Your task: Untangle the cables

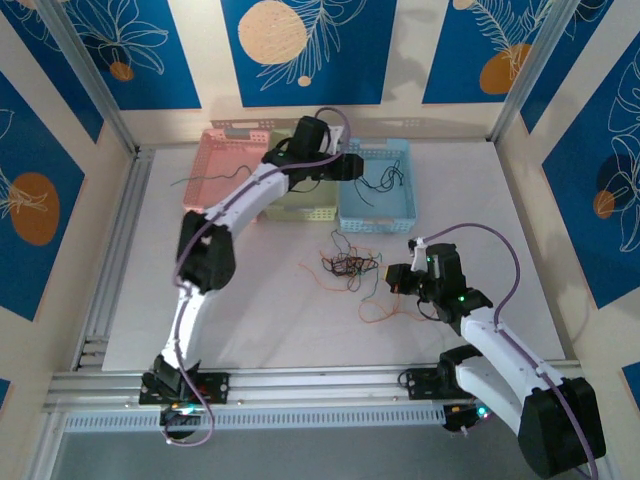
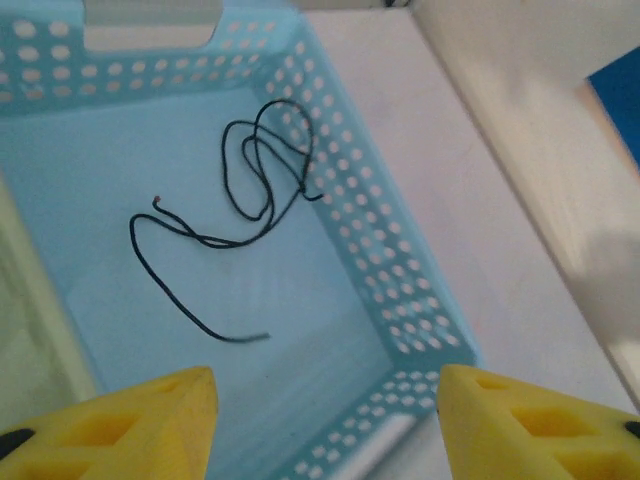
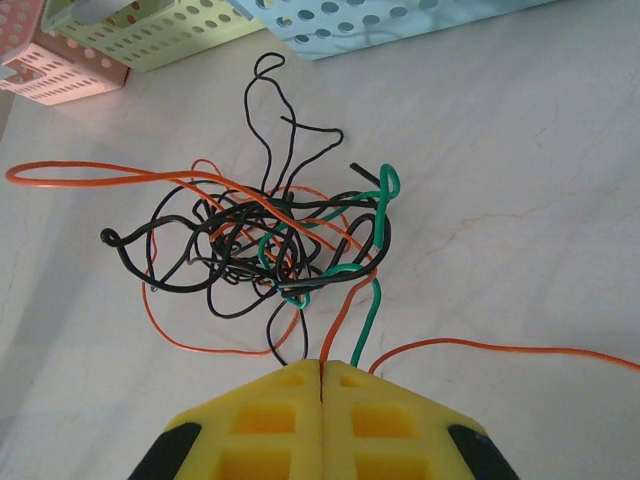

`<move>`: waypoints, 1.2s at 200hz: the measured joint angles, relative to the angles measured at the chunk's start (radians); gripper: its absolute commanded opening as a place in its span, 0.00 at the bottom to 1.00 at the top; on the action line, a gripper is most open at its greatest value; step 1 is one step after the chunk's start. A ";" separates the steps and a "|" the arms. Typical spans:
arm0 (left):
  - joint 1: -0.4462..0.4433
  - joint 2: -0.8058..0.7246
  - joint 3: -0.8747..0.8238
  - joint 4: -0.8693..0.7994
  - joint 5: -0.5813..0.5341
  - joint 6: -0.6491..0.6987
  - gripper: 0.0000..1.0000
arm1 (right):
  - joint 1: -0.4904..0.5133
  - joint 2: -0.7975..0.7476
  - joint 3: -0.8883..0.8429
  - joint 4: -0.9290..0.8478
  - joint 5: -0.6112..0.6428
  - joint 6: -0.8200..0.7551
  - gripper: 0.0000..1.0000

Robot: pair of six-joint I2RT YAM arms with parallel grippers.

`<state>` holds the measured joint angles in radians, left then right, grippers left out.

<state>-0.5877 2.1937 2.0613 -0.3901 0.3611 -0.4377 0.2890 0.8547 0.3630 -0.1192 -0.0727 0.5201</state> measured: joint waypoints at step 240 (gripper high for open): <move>-0.188 -0.585 -1.075 0.458 0.014 -0.154 0.61 | 0.085 0.026 0.000 0.006 0.041 -0.023 0.00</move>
<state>-0.7757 1.6089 0.9867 0.0681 0.3748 -0.5922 0.3737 0.8806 0.3630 -0.1131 -0.0319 0.4973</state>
